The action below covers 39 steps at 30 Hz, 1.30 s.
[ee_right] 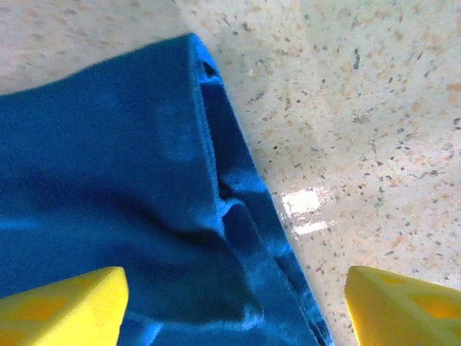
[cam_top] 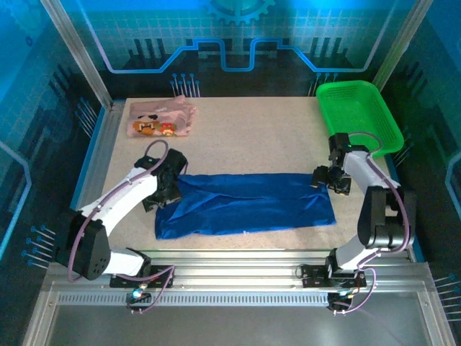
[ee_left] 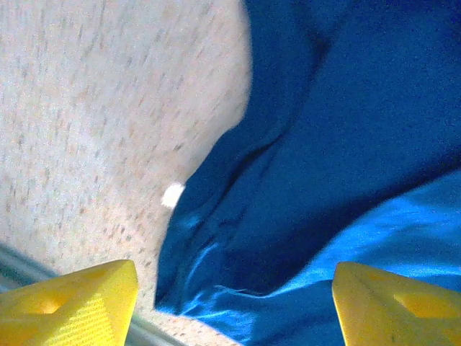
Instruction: Fold and stack the t-shirts
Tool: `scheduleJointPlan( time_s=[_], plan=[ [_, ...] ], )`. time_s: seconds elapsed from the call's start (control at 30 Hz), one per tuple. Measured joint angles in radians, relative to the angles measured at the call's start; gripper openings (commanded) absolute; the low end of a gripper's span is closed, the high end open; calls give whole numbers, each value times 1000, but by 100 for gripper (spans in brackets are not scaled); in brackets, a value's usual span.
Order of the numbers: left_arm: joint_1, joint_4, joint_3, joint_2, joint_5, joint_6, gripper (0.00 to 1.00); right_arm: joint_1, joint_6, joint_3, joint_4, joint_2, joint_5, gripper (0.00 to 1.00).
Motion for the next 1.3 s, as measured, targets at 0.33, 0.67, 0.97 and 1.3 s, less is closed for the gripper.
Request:
scheduleJointPlan(
  time_s=[0.33, 0.67, 0.97, 1.3],
  plan=[
    [-13, 180, 126, 132, 212, 185, 61, 3, -140, -10, 45, -206, -258, 92],
    [8, 218, 109, 272, 233, 230, 51, 9, -171, -25, 56, -208, -352, 92],
    [34, 290, 117, 420, 224, 277, 49, 9, -175, -25, 61, -208, -359, 92],
    [35, 342, 153, 460, 235, 318, 31, 9, -174, -25, 61, -208, -358, 92]
  ],
)
